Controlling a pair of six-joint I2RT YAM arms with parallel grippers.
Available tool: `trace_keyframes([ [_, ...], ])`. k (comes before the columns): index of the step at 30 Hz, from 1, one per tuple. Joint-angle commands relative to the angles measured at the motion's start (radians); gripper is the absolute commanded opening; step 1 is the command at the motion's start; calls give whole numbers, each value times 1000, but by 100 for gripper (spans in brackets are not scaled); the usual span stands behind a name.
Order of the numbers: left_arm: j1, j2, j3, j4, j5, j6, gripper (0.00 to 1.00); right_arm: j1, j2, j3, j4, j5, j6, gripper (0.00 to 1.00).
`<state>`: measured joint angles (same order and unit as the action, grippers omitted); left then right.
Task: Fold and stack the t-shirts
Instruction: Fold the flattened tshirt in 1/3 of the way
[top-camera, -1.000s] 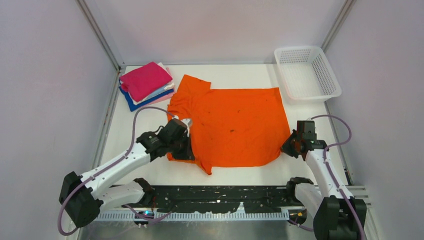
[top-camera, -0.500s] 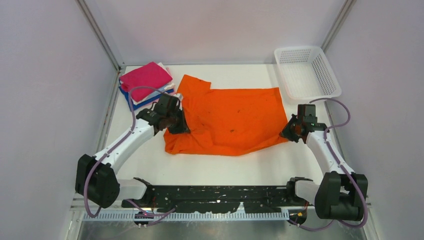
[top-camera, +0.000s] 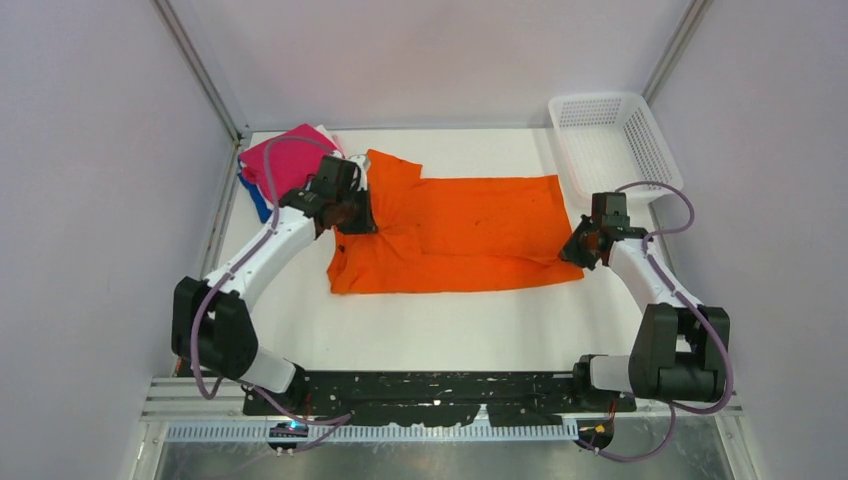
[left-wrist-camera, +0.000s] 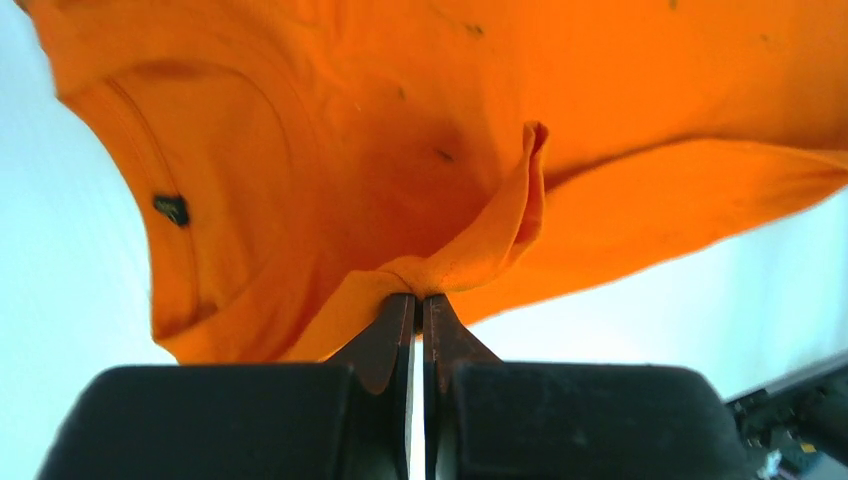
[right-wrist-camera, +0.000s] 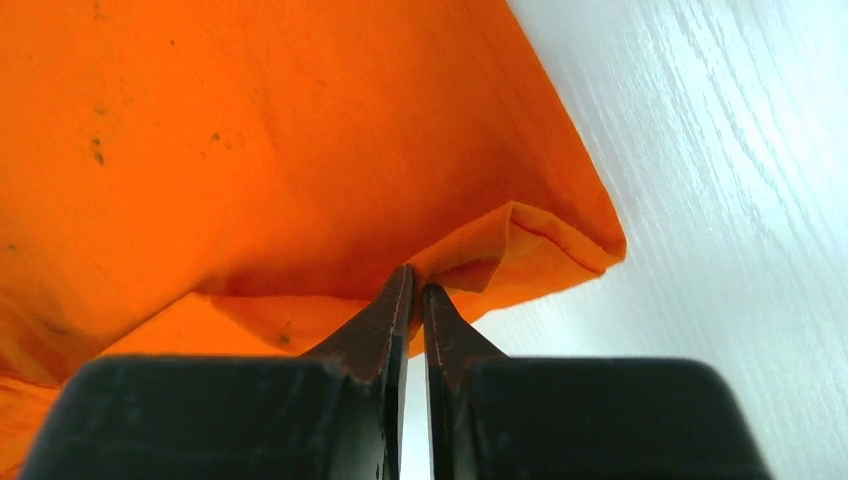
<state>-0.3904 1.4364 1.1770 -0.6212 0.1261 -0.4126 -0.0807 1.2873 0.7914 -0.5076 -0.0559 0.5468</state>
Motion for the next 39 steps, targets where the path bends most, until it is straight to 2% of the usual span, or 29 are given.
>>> trace_keyframes([
  [1, 39, 144, 128, 29, -71, 76, 0, -2, 70, 62, 97, 36, -3, 17],
  [2, 47, 181, 167, 7, -76, 78, 0, -2, 82, 73, 113, 43, 7, 19],
  [3, 55, 221, 204, -13, -89, 75, 7, -2, 102, 79, 118, 96, 12, 27],
  [4, 62, 255, 246, -27, -109, 70, 22, -2, 111, 93, 123, 120, 23, 34],
  [5, 69, 289, 283, -30, -116, 72, 46, -2, 121, 100, 124, 159, 28, 47],
  [6, 75, 325, 328, -38, -133, 75, 68, -2, 124, 113, 124, 172, 34, 52],
  [7, 80, 357, 391, -90, -162, 70, 83, -2, 123, 120, 124, 189, 34, 62],
  [8, 83, 389, 454, -146, -187, 64, 88, -2, 113, 128, 117, 197, 34, 68],
  [9, 84, 404, 493, -180, -212, 58, 91, -2, 104, 128, 114, 210, 34, 80],
  [11, 84, 389, 489, -175, -216, 42, 97, -1, 68, 115, 109, 217, 28, 93],
  [14, 82, 307, 365, -90, -98, 7, 100, 5, -7, 58, 109, 161, -1, 98],
  [18, 63, 148, 90, 71, 73, -95, 100, 87, -79, -34, 136, 56, -45, 96],
  [21, 48, 88, -82, 202, 173, -159, 100, 190, -67, -57, 170, 15, -65, 96],
  [25, 47, 70, -215, 277, 184, -205, 100, 240, 40, -28, 200, 7, -80, 96],
  [28, 47, 98, -268, 311, 187, -225, 100, 243, 108, -8, 227, 22, -90, 95],
  [32, 52, 164, -258, 271, 150, -223, 100, 240, 208, 31, 232, 48, -122, 96],
  [39, 111, 188, -282, 254, 80, -218, 99, 206, 287, 90, 245, 221, -125, 95],
])
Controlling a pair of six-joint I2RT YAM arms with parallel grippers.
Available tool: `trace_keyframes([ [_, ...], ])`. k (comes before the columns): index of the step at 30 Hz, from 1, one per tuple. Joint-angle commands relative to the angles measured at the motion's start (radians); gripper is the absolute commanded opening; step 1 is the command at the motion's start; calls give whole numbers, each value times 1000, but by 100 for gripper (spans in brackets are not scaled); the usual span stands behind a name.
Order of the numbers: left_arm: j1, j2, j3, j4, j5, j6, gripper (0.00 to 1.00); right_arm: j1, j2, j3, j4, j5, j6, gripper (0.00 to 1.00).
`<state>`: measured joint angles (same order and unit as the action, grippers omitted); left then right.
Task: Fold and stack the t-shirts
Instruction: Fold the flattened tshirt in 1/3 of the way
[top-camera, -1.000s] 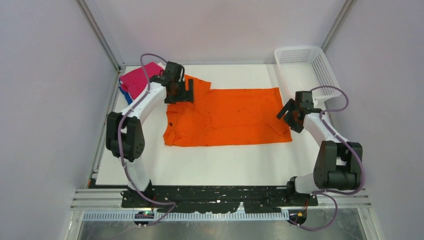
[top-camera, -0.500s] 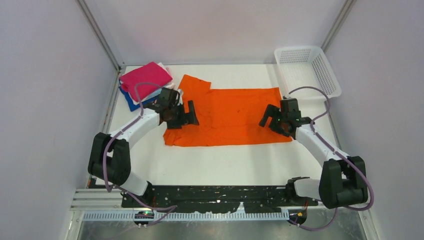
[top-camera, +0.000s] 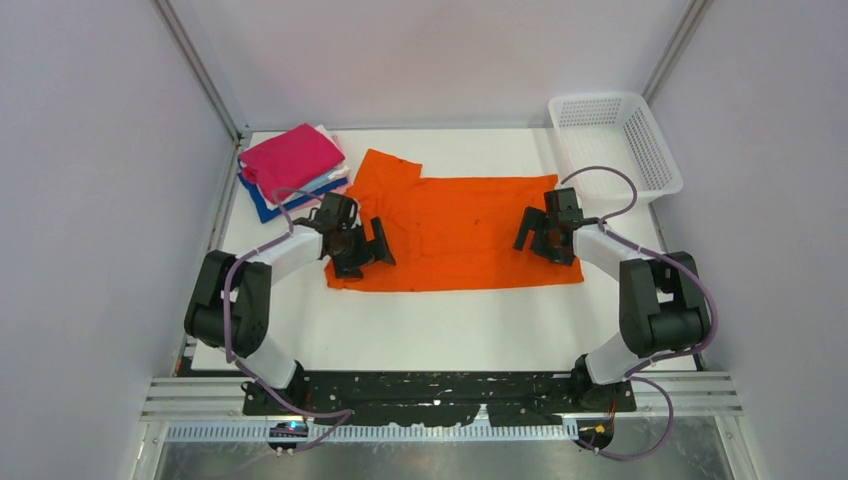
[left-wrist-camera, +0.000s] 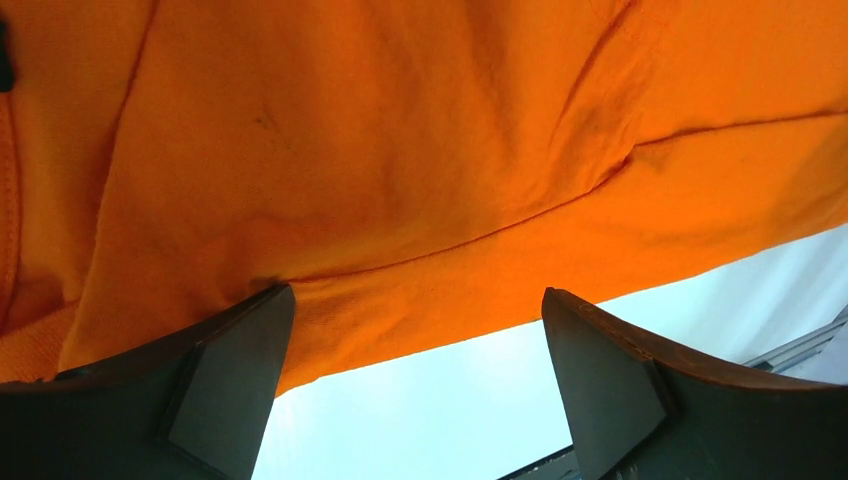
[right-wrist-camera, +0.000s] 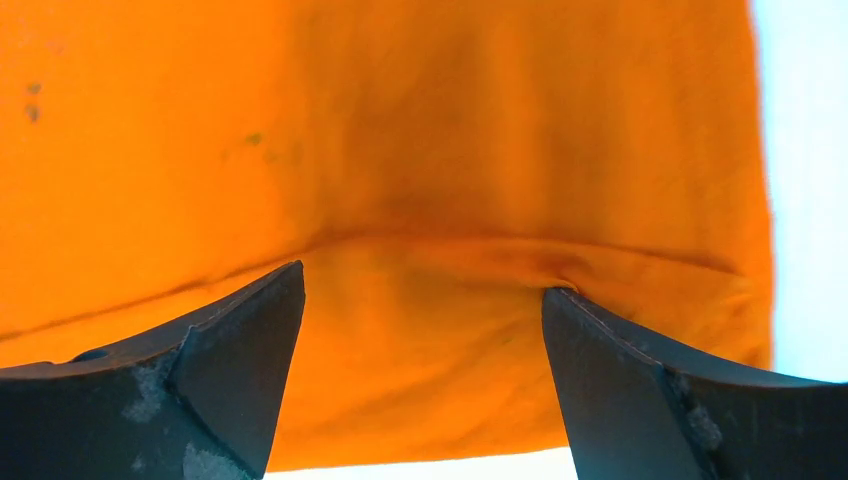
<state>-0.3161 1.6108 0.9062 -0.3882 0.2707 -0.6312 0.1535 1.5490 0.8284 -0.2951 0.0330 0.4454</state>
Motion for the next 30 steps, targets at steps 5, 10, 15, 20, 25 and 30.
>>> trace_keyframes([
  [5, 47, 14, -11, 5, -98, 11, 100, -65, 65, 120, 40, 232, -41, 96],
  [10, 48, 8, 5, 2, -81, 18, 100, -43, 51, 164, 42, 277, -87, 96],
  [15, 46, -29, 34, 5, -62, 10, 100, 47, -24, 137, 16, 290, -100, 95],
  [20, 35, -58, 119, -6, -55, 15, 100, 178, -76, 90, 9, 202, -73, 96],
  [25, 23, 3, 147, 7, -35, 12, 100, 230, -20, 80, 45, 85, -44, 95],
  [30, 23, 69, 113, 17, -50, 0, 100, 248, 47, 66, 57, 47, -6, 95],
])
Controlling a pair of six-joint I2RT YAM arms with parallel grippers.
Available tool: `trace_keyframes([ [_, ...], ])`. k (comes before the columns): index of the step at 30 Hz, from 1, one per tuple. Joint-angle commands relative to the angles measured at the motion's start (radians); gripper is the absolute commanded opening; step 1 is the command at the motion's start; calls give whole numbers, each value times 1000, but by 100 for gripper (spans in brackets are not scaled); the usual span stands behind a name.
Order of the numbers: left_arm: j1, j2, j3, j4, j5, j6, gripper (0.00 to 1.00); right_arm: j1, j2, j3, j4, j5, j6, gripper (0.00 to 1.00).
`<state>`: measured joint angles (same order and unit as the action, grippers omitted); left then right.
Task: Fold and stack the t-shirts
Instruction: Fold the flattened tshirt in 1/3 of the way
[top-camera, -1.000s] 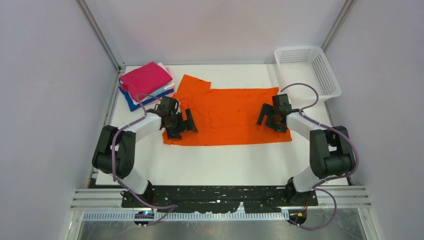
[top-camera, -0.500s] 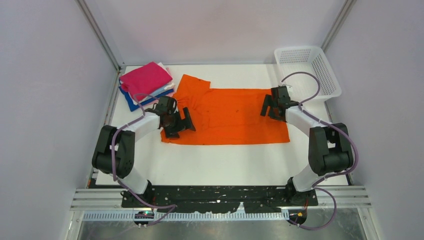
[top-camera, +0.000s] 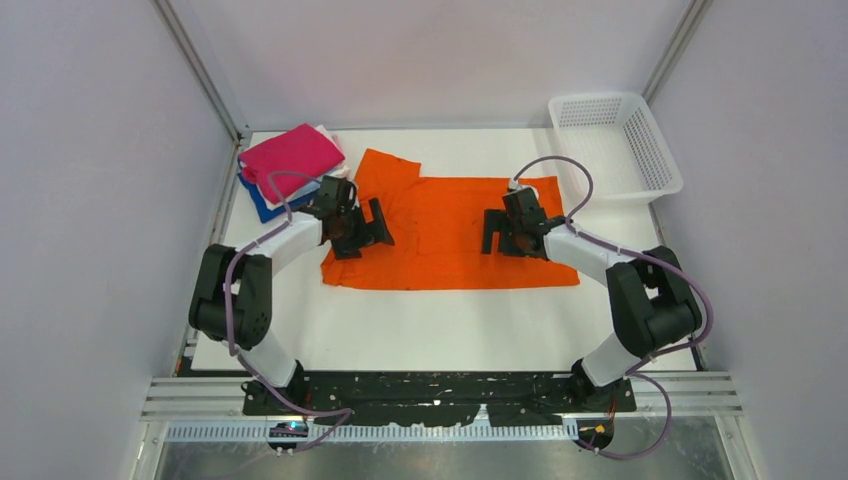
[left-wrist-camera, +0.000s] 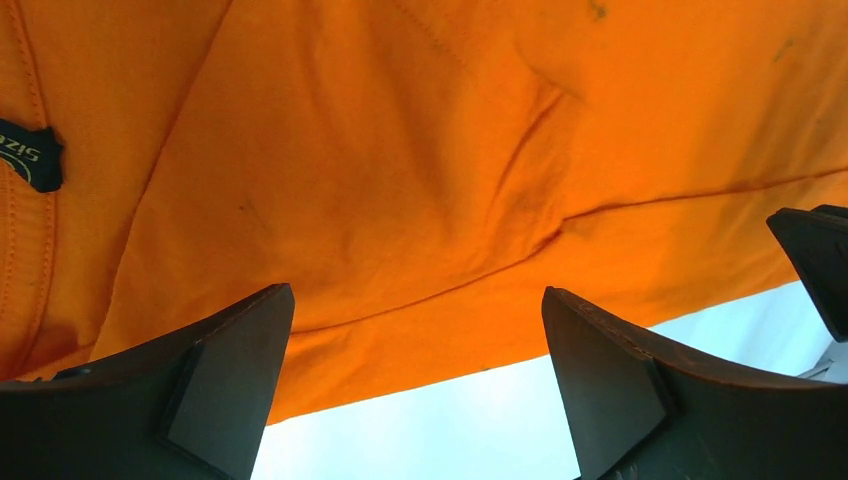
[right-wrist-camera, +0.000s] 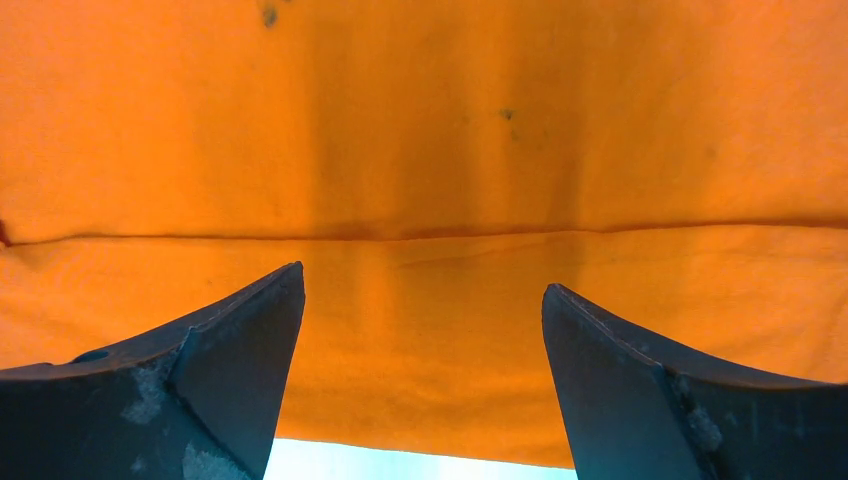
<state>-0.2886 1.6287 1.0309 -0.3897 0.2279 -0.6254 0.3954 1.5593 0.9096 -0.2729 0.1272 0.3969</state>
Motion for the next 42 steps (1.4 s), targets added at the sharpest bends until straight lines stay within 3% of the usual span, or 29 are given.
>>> trace_keyframes([
  [1, -5, 61, -22, 19, -3, -7, 100, 7, 41, -21, 25, -49, 53, 95],
  [10, -71, -1, -219, 36, -3, -50, 100, 6, -39, -187, -94, -84, 88, 96],
  [20, -242, -344, -540, -40, -71, -177, 100, 12, -249, -303, -350, -178, 120, 95],
  [28, -305, -501, -622, -72, -80, -235, 100, 47, -372, -324, -509, -240, 133, 95],
  [42, -337, -705, -734, -180, -98, -305, 99, 65, -430, -353, -501, -239, 132, 95],
])
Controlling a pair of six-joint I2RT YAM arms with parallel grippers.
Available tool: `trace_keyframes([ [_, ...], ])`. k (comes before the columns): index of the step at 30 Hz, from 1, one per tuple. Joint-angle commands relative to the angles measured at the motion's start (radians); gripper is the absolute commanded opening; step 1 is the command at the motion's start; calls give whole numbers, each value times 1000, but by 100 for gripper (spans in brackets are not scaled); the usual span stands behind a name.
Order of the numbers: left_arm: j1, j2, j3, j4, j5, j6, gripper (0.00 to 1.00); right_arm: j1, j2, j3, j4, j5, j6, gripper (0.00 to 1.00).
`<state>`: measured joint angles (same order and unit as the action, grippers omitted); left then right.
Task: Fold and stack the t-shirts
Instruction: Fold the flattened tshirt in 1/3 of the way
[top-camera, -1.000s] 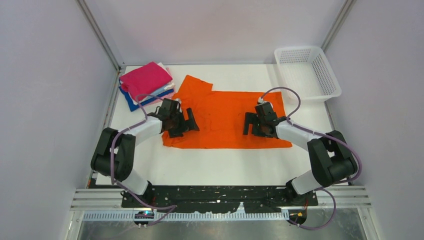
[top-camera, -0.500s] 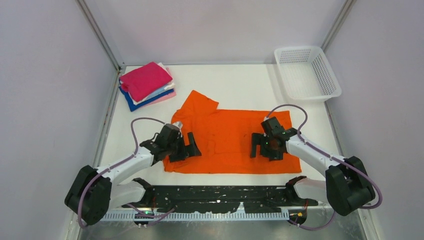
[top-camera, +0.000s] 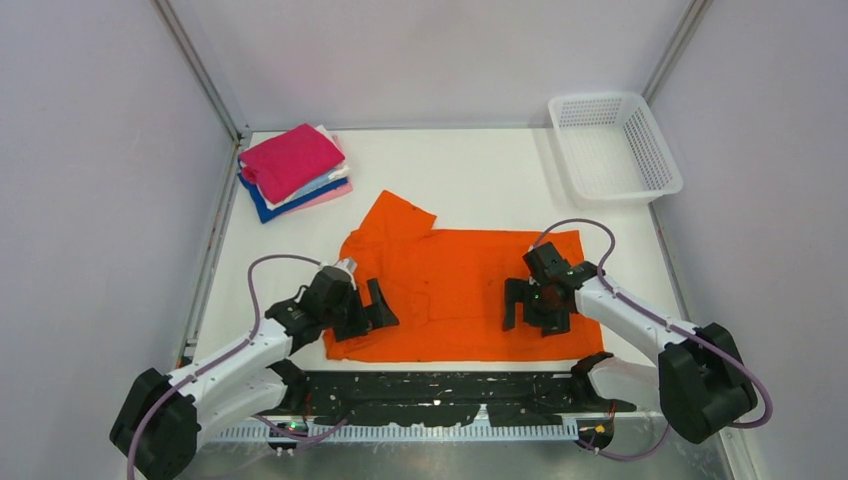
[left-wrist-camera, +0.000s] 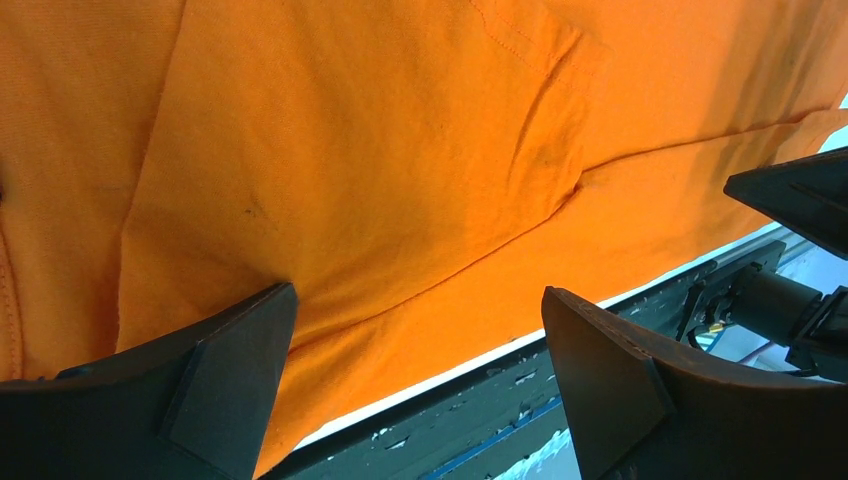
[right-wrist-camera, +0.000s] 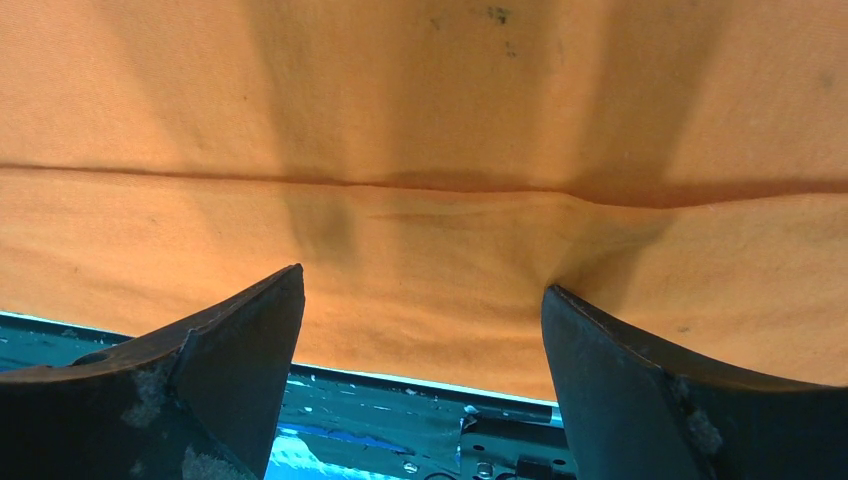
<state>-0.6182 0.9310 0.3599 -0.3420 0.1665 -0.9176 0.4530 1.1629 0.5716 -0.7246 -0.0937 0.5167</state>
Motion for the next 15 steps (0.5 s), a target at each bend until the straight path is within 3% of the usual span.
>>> trace_keyframes([
  [1, -8, -19, -60, -232, -38, -15, 99, 10, -45, -14, -48, -27, 11, 96],
  [8, -8, -94, -15, -280, -64, -10, 99, 15, -118, 24, -51, -5, -3, 95],
  [15, -9, -138, 139, -319, -142, 45, 99, 14, -204, 132, 54, 61, -10, 96],
])
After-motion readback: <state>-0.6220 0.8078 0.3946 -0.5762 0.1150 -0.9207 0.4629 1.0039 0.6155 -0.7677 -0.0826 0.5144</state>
